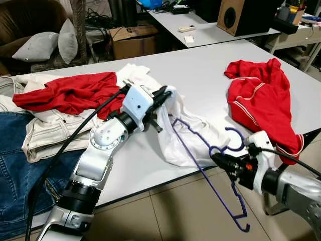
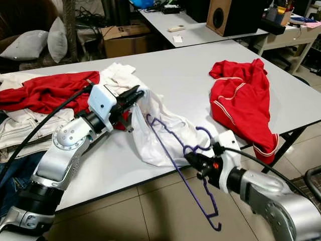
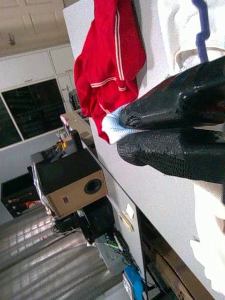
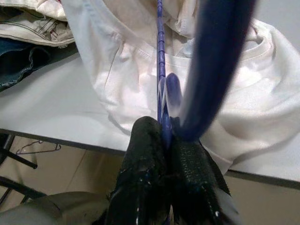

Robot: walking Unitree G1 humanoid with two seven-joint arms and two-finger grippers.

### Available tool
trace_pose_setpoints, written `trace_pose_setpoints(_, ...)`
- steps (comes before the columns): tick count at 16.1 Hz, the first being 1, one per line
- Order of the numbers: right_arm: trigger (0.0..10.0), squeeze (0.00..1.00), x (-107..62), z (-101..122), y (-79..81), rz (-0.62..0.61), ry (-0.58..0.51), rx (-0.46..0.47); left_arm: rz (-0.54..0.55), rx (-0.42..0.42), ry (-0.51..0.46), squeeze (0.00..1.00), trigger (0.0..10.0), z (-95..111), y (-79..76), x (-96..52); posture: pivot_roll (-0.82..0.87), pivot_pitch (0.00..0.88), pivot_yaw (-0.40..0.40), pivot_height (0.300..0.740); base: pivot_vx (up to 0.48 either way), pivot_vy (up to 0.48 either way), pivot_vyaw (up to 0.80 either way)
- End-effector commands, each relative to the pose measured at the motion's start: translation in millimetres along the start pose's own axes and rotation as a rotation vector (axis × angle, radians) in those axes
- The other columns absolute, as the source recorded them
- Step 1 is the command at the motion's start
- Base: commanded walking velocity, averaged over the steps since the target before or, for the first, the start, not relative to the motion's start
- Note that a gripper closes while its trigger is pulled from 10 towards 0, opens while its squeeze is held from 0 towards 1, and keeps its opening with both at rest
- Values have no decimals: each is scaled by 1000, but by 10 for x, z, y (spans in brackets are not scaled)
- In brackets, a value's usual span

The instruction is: Hang hanger

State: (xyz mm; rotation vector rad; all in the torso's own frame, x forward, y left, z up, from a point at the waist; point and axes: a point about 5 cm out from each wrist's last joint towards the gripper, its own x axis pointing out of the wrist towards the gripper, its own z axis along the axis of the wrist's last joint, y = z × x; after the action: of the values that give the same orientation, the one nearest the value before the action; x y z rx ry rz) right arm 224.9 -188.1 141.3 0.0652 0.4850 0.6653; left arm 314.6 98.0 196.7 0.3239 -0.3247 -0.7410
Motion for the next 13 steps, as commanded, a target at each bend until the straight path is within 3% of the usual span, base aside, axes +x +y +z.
trace_pose_setpoints(1,10000,0,46,21,-24,-6,-6,-18,-33,24,-26,0,0,59,-16,7,-109,0,41,740,0,0,0)
trace_pose_setpoints(4,10000,0,133,86,-106,-42,-45,-10,-99,35,-41,0,0,84,-79,-25,-105,0,37,740,0,0,0)
trace_pose_setpoints(6,10000,0,203,148,-101,2,-83,-21,-142,36,-32,0,0,64,-140,-32,-101,0,38,740,0,0,0)
trace_pose_setpoints(8,10000,0,309,274,-77,53,-166,-76,-207,41,42,0,0,-33,-247,-30,-95,0,41,740,0,0,0)
trace_pose_setpoints(9,10000,0,355,365,-145,-12,-229,-88,-227,59,107,0,0,-117,-284,-57,-93,0,39,740,0,0,0)
trace_pose_setpoints(10,10000,0,362,415,-176,-39,-265,-81,-223,75,139,0,0,-159,-285,-76,-89,0,37,740,0,0,0)
trace_pose_setpoints(12,10000,0,258,542,-124,-34,-379,-124,-25,115,290,0,0,-351,-87,-170,-87,0,29,740,0,0,0)
trace_pose_setpoints(13,10000,0,235,538,-106,-33,-389,-132,1,130,308,0,0,-373,-53,-188,-87,0,29,740,0,0,0)
